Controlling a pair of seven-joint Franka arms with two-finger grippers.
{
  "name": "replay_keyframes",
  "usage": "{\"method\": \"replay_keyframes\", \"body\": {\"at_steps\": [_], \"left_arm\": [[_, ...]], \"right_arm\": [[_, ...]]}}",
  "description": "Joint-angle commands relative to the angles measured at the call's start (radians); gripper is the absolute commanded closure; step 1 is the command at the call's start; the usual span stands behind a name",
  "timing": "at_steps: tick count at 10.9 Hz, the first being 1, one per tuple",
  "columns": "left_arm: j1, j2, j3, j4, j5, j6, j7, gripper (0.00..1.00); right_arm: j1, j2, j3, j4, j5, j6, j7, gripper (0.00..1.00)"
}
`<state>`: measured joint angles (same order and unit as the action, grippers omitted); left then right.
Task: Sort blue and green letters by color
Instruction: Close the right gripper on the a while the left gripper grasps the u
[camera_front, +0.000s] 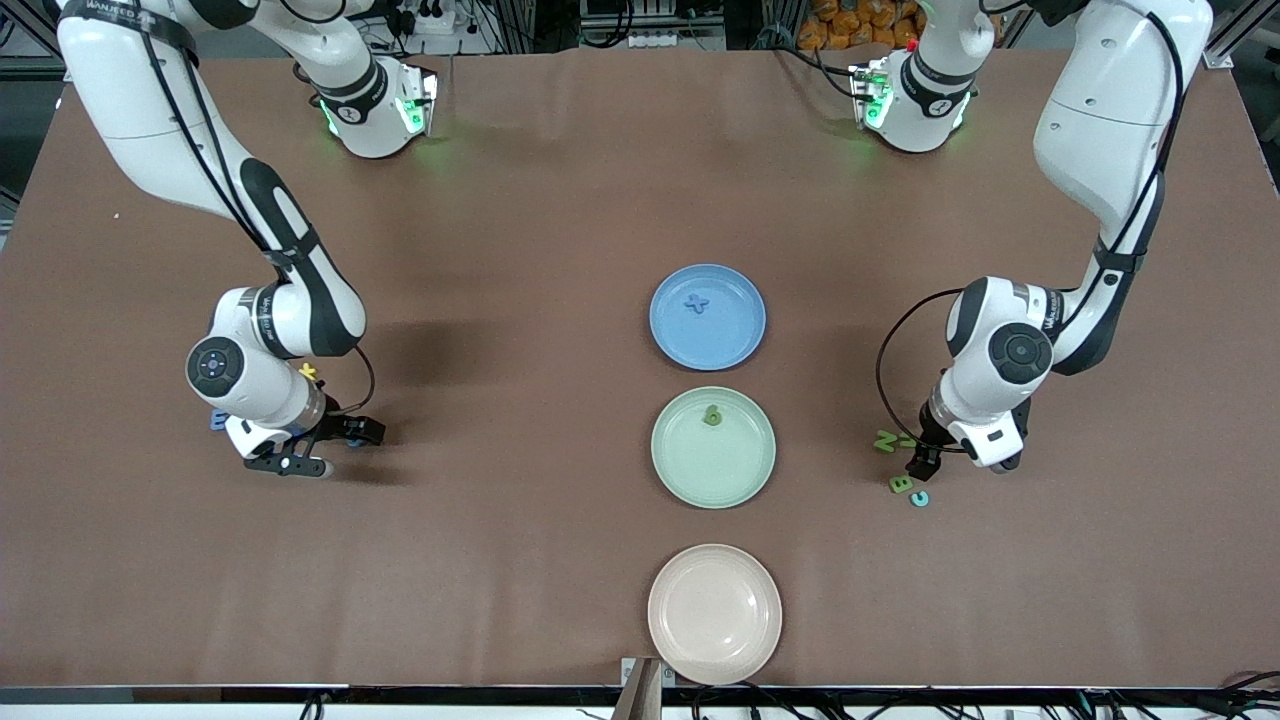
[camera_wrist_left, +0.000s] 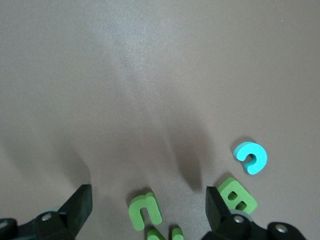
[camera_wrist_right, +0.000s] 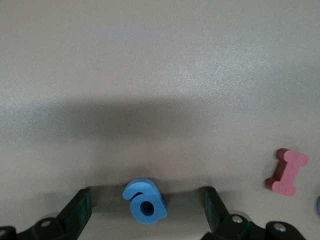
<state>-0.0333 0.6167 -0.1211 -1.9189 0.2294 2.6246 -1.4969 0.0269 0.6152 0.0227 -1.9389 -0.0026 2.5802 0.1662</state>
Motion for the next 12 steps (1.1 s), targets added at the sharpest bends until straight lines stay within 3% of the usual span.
{"method": "replay_keyframes", "body": {"at_steps": [1,2,10,12], "left_arm": [[0.006,0.008,-0.003,0.009,-0.027,0.009,-0.022,0.0],[0.006,0.008,-0.003,0.009,-0.028,0.009,-0.026,0.0],[-0.013,0.026,-0.003,0.011,-0.028,0.018,-0.062,0.0],[-0.013,0.031,-0.003,0.011,-0.028,0.024,-0.062,0.0]], "right_arm": [[-0.009,-0.038,0.013,-0.052,-0.02,0.014,-0.005,0.0],[-0.009,-0.049,0.013,-0.064,-0.02,0.014,-0.005,0.0],[-0.004,-0.063,0.013,-0.068,-0.02,0.012,-0.011,0.53],[-0.004,-0.063,0.013,-0.066,-0.019,0.014,-0.011,0.61]]}}
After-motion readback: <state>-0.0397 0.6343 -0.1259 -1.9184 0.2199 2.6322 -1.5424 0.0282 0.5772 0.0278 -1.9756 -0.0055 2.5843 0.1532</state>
